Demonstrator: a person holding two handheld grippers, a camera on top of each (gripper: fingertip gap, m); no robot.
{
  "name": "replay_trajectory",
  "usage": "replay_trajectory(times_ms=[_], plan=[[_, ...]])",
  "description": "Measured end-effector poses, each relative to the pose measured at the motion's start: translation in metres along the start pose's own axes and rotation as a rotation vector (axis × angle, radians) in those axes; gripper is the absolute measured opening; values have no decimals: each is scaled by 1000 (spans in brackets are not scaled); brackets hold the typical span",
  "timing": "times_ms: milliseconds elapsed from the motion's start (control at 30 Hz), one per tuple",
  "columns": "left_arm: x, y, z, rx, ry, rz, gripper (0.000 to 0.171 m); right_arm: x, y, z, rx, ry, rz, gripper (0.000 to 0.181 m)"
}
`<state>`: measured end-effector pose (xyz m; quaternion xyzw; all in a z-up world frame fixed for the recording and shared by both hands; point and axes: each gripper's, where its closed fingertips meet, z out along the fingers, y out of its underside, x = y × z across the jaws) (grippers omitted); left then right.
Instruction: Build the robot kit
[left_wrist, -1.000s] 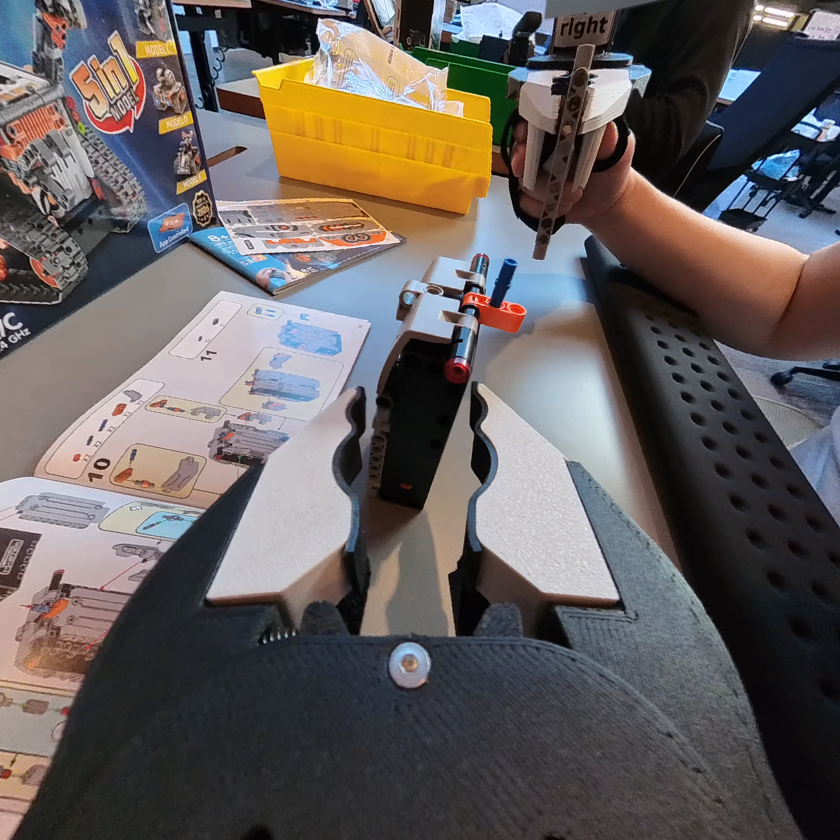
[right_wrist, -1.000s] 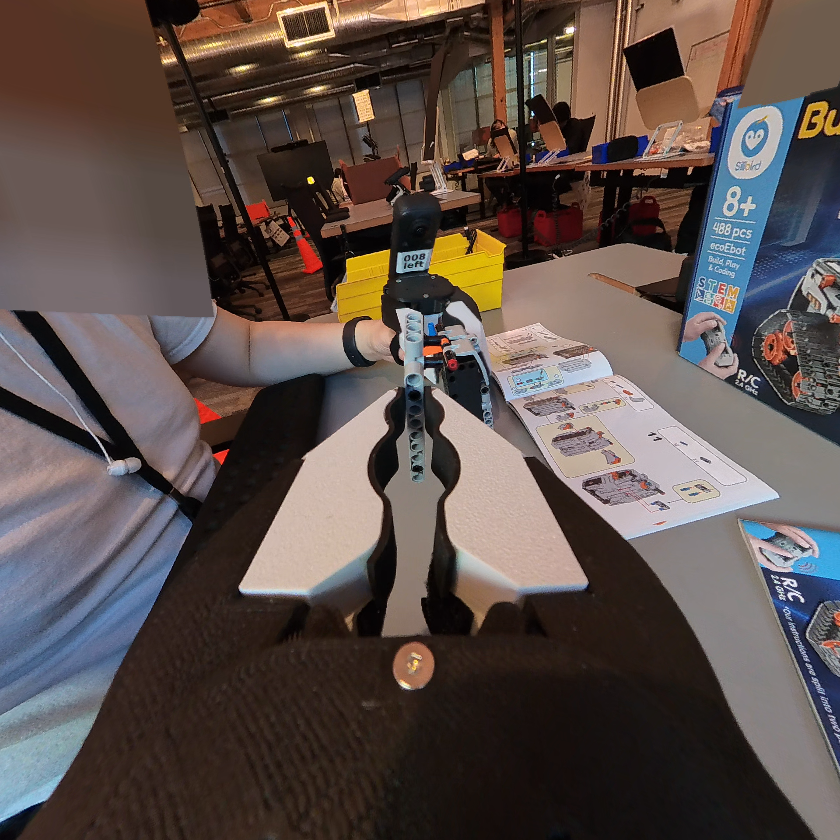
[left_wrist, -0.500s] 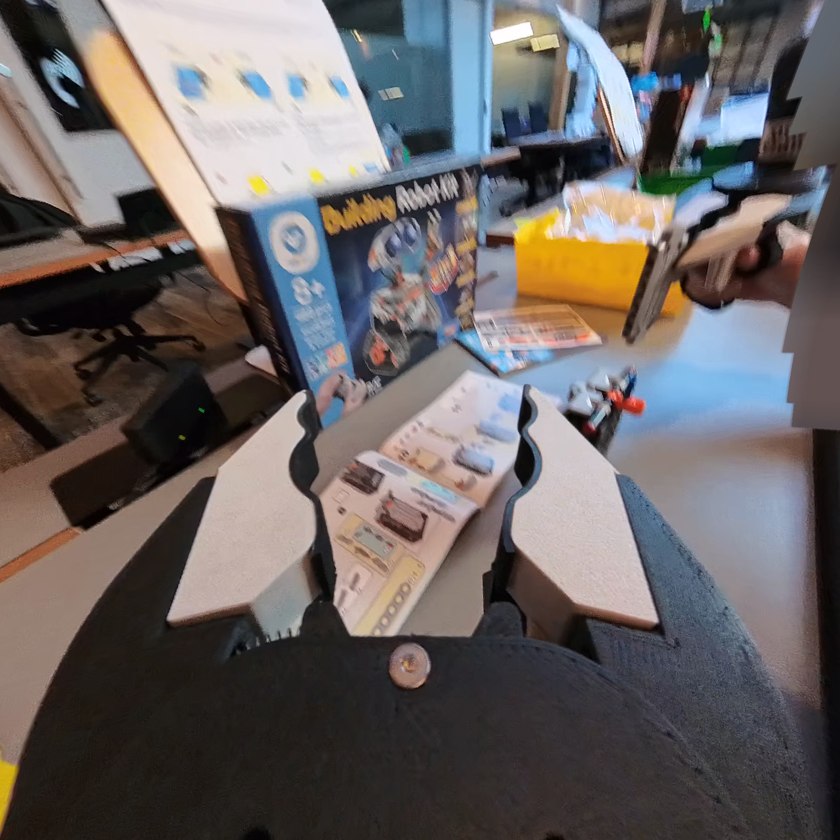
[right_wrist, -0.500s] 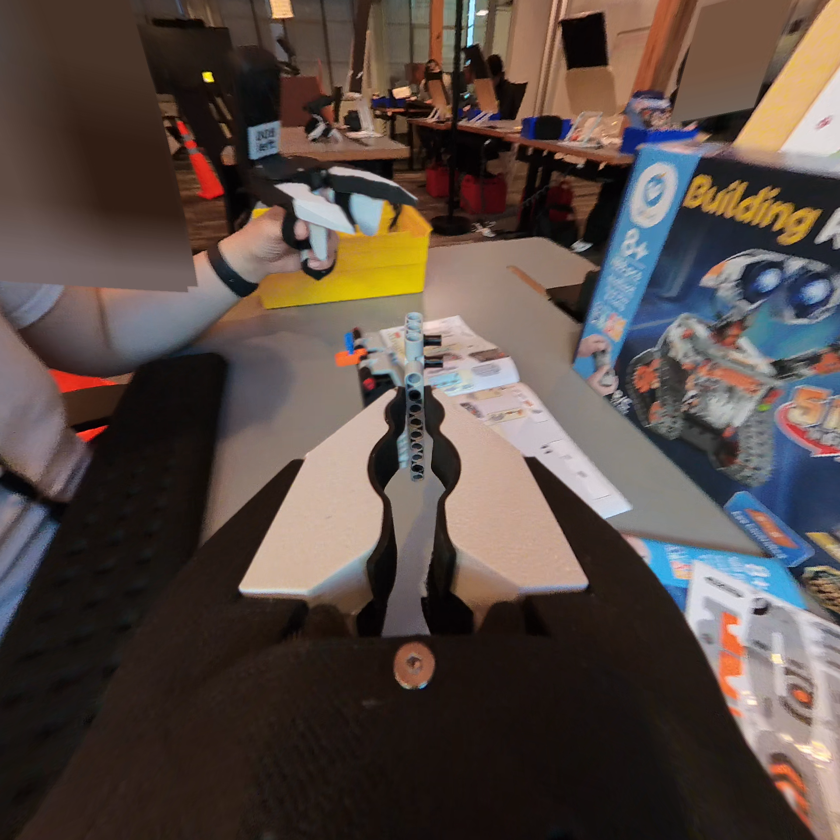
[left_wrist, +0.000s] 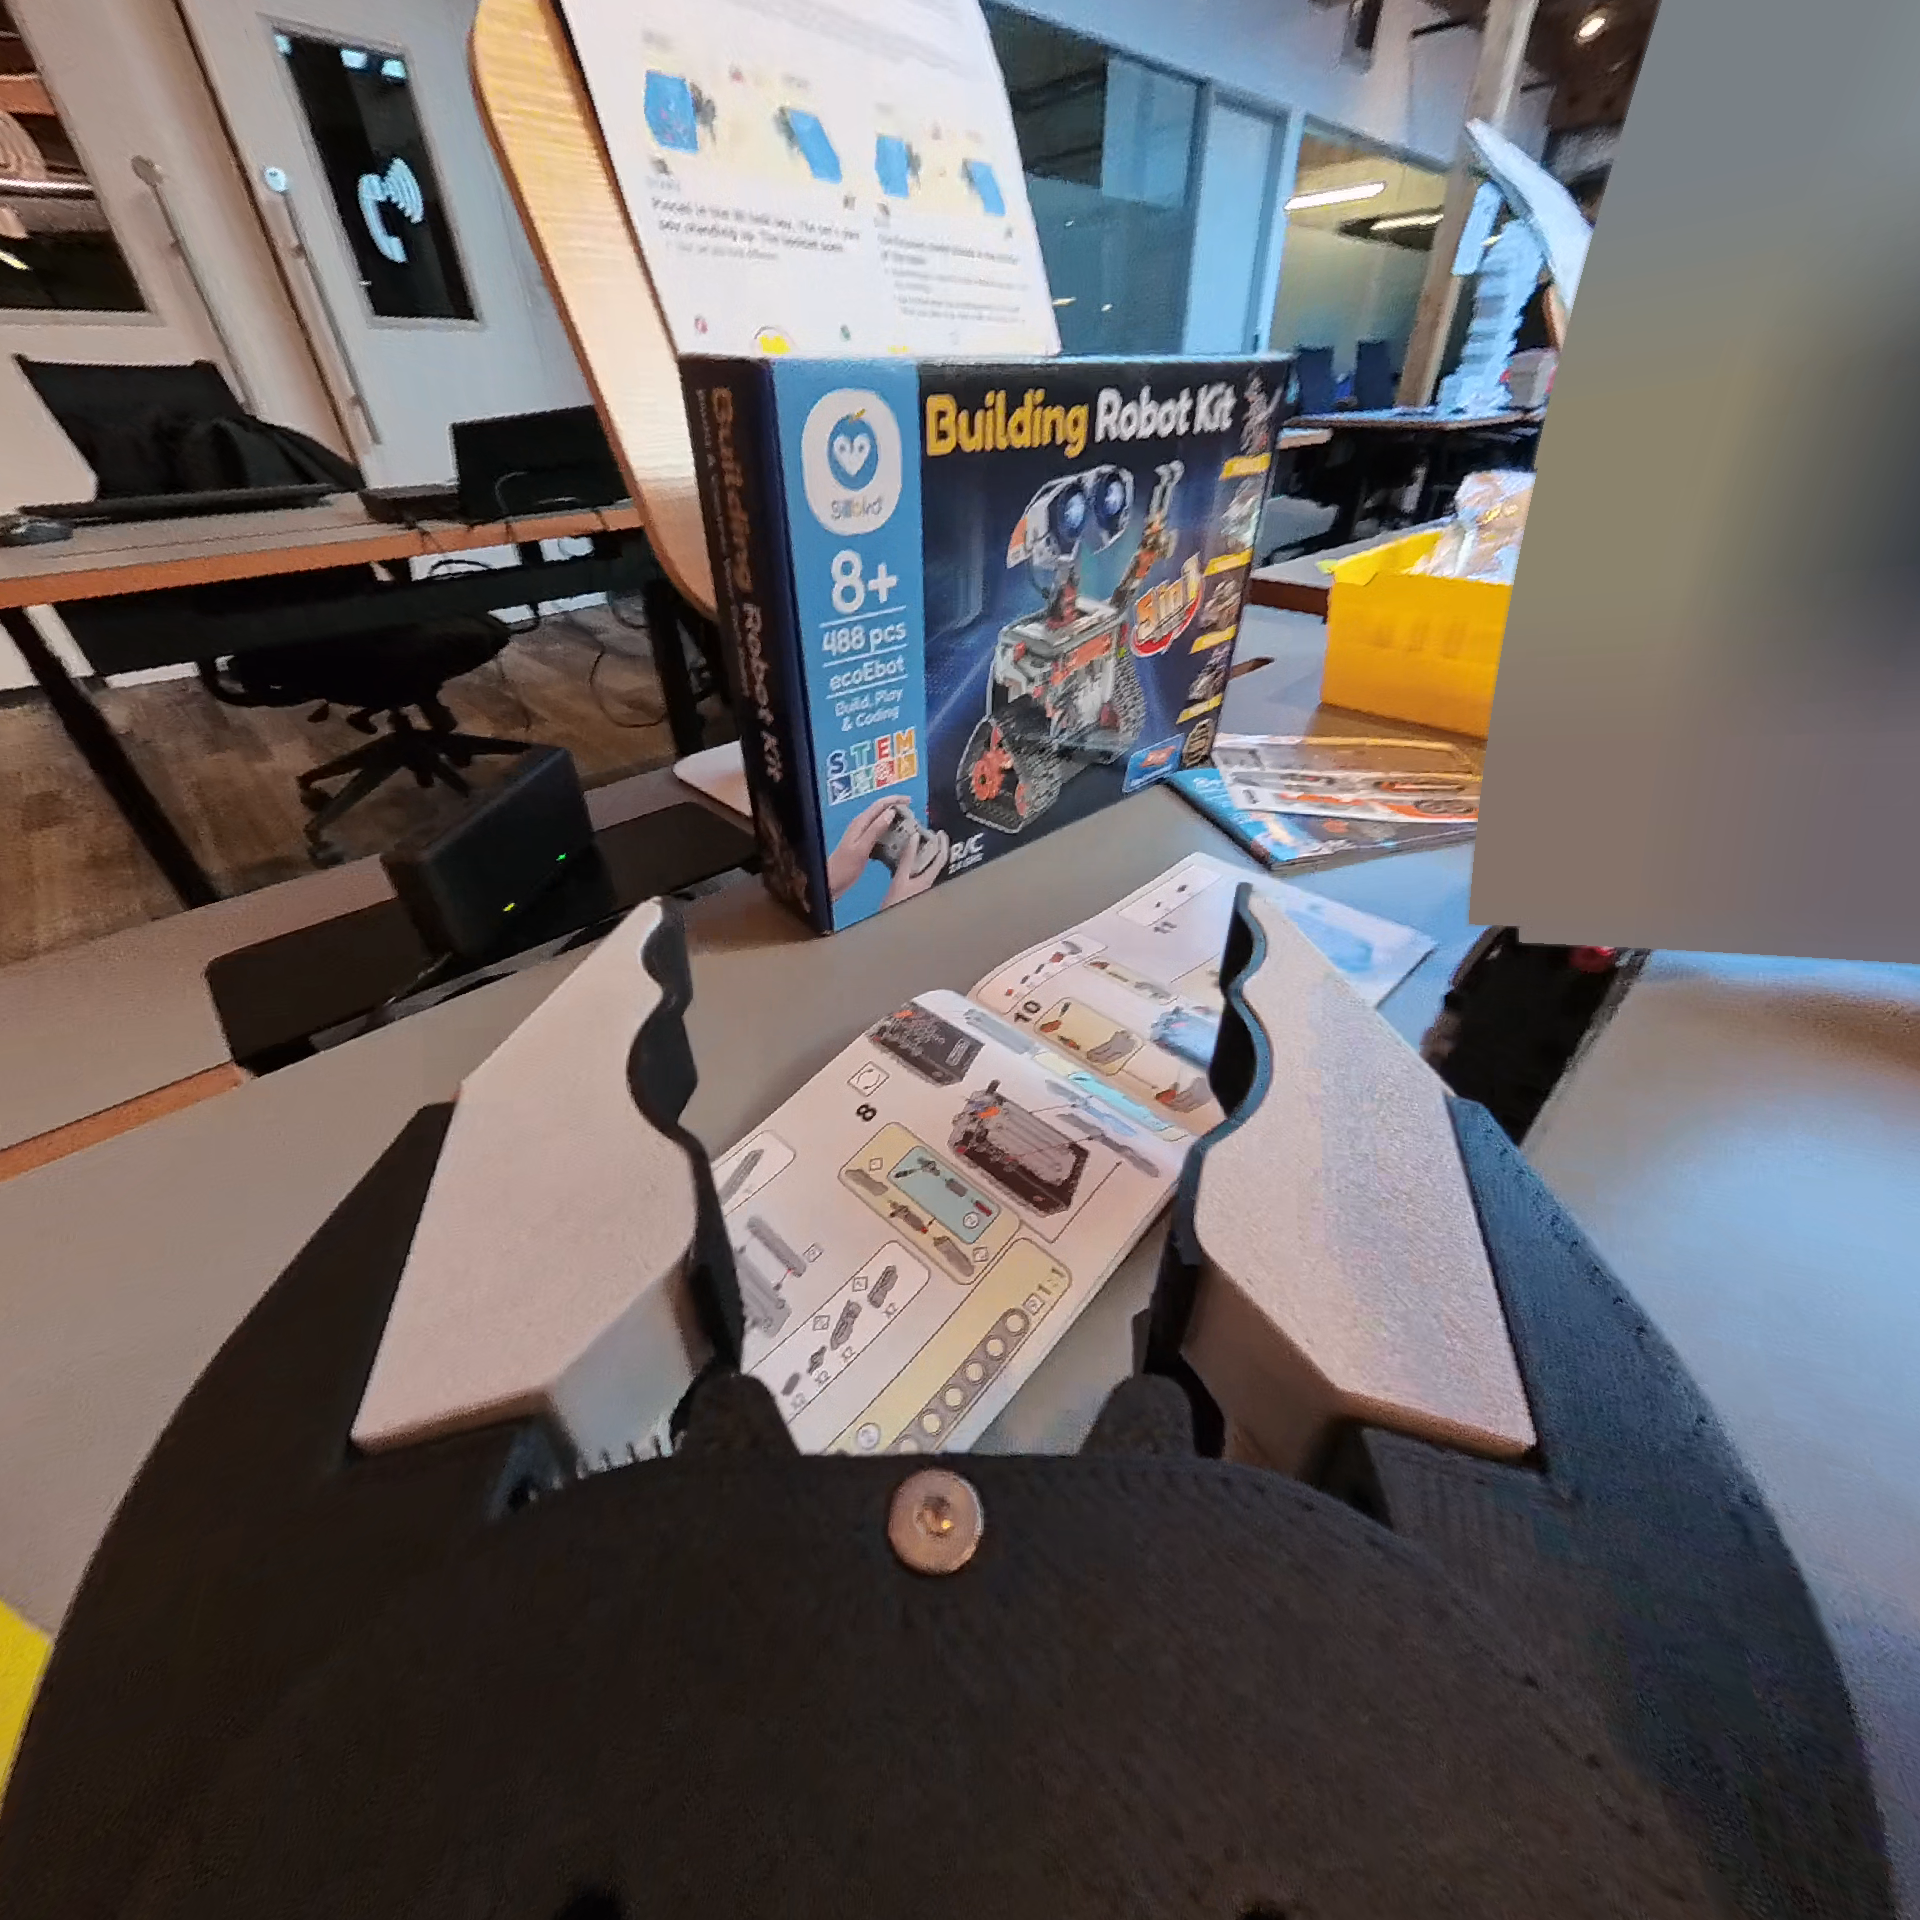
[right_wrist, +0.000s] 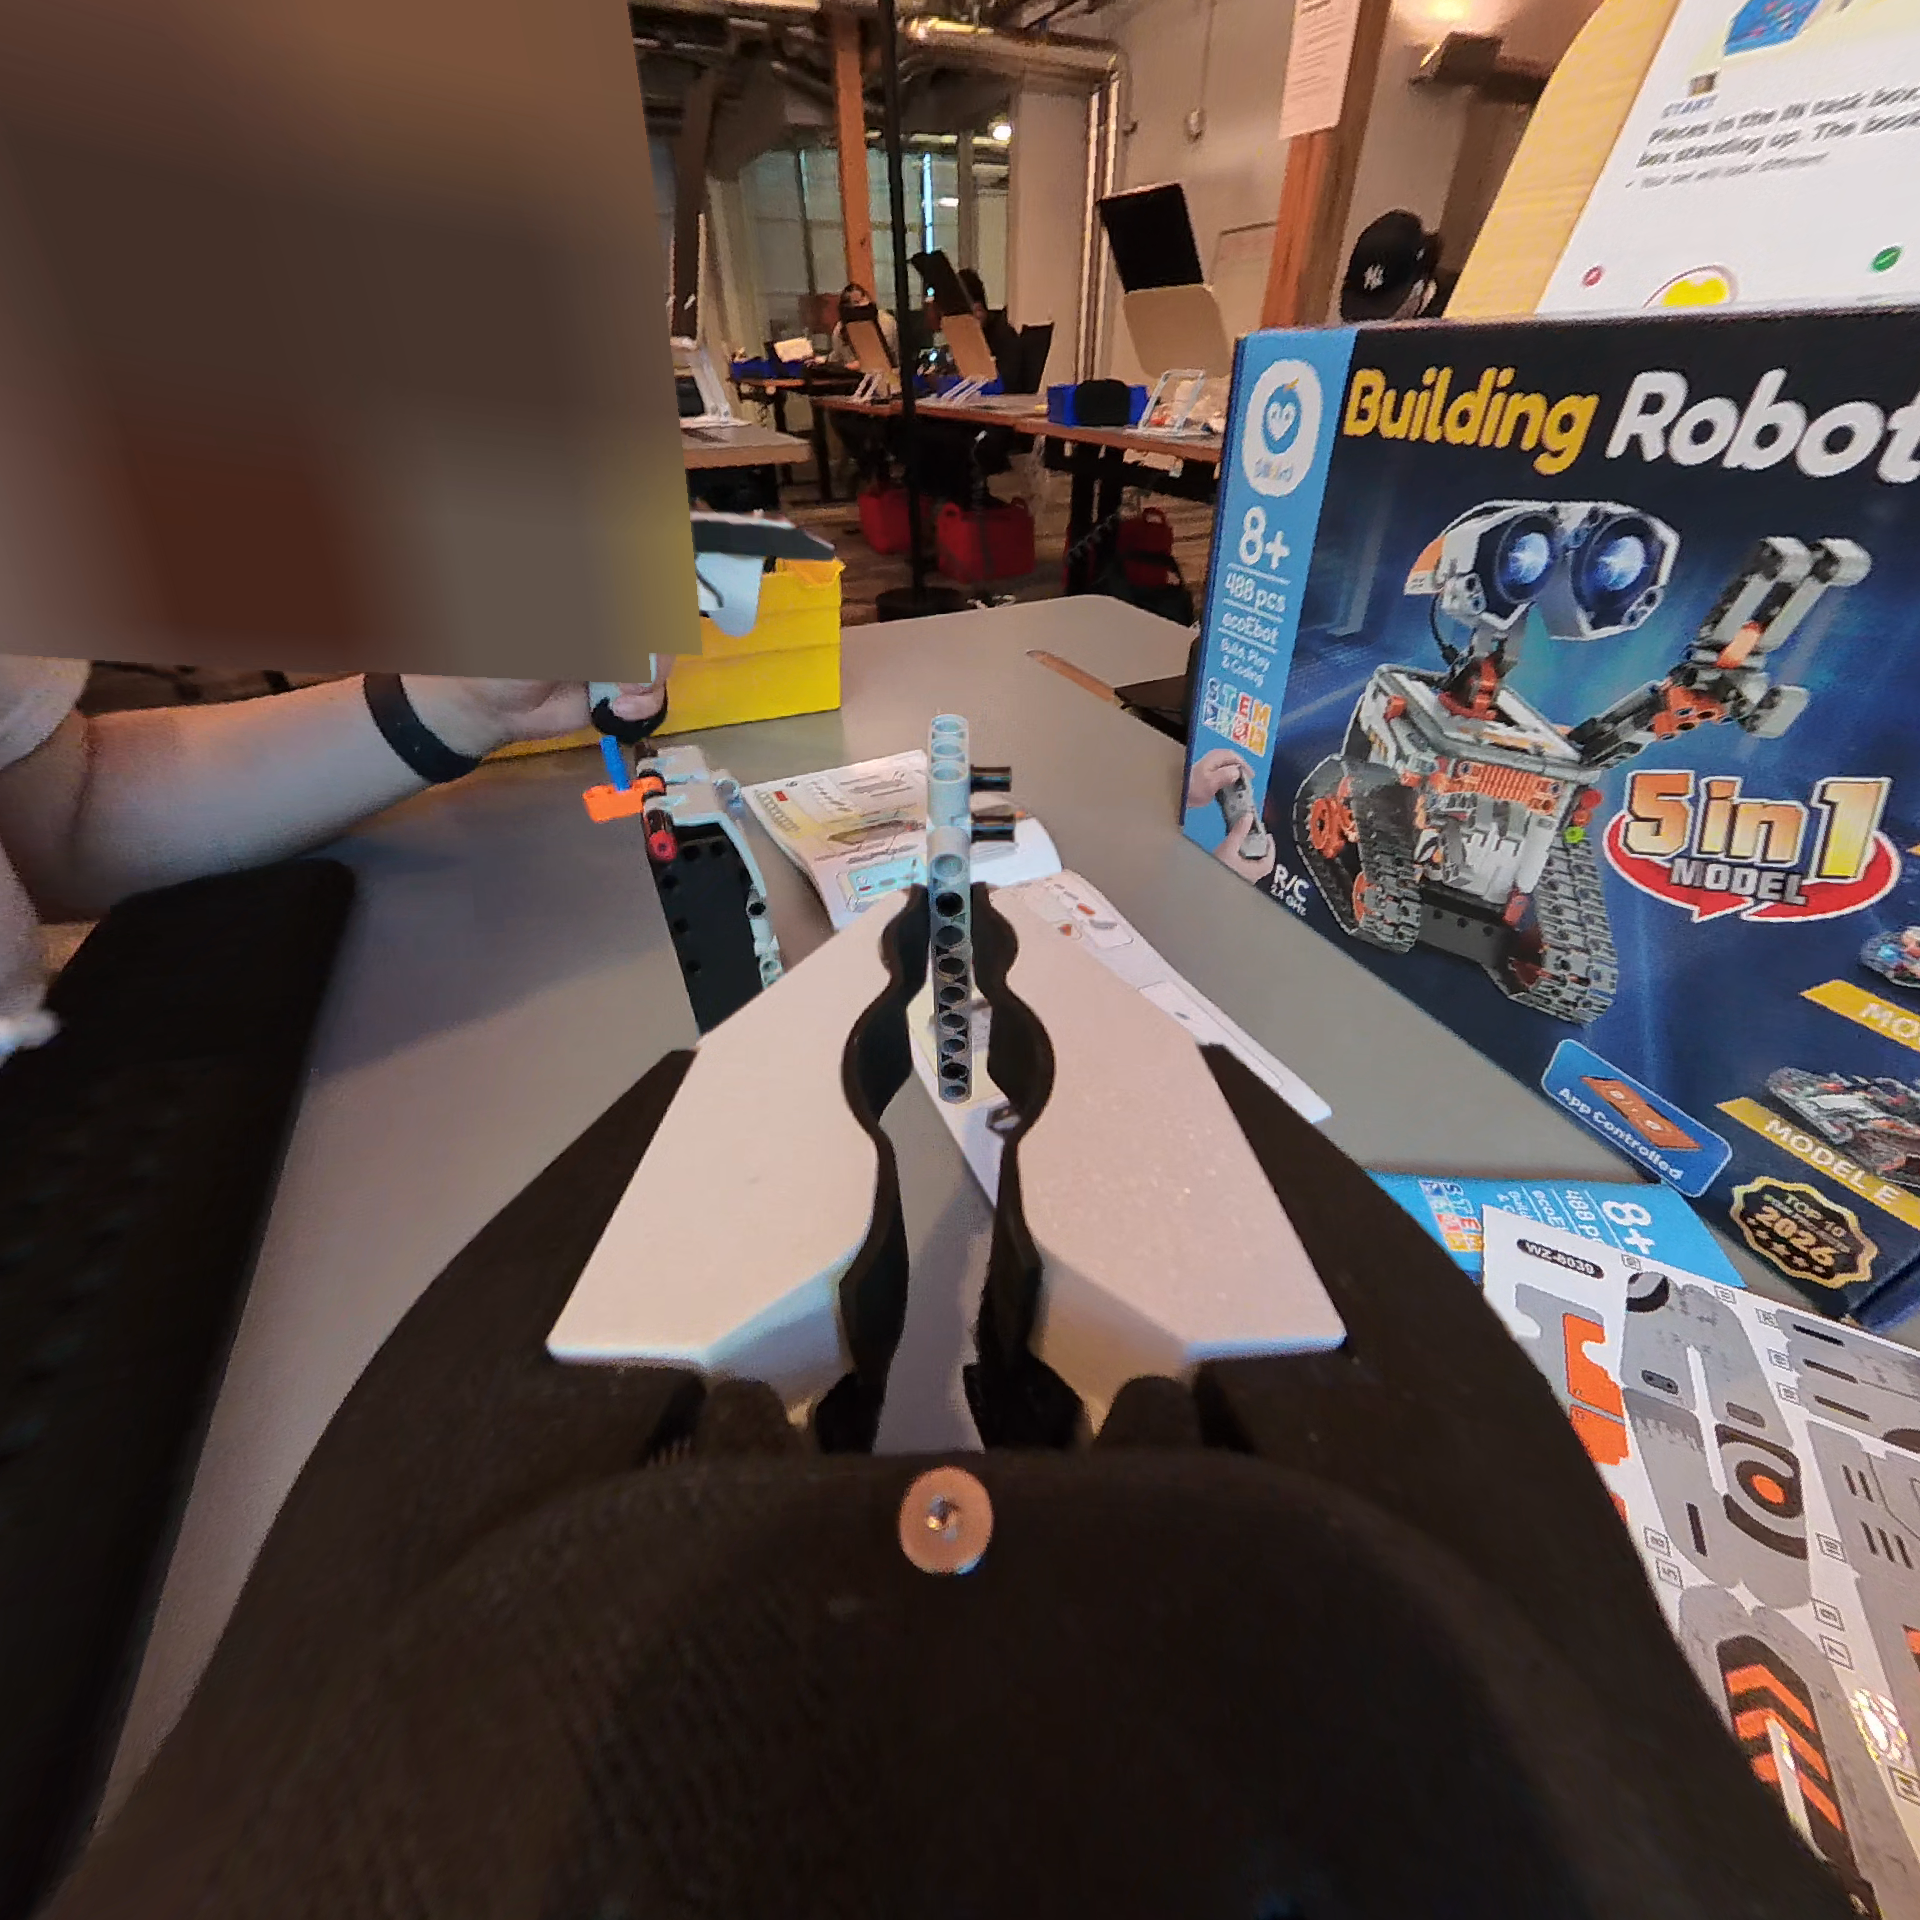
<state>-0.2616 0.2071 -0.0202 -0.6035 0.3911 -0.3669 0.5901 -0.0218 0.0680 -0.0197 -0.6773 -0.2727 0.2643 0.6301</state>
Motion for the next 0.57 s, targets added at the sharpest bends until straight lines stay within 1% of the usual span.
replay_trajectory(times_ms=[200, 333, 467, 567], plan=[[-18, 9, 0, -48, -174, 97, 98, -7, -3, -2, 12, -5, 3, 6], [-10, 16, 4, -79, -108, 55, 99, -12, -6, -3, 17, 18, -35, 6], [-14, 20, 3, -104, -139, 133, 98, -5, -4, -6, 4, 60, -70, 6], [-11, 20, 3, -121, -131, 133, 98, 0, -6, -9, 33, 81, -56, 6]])
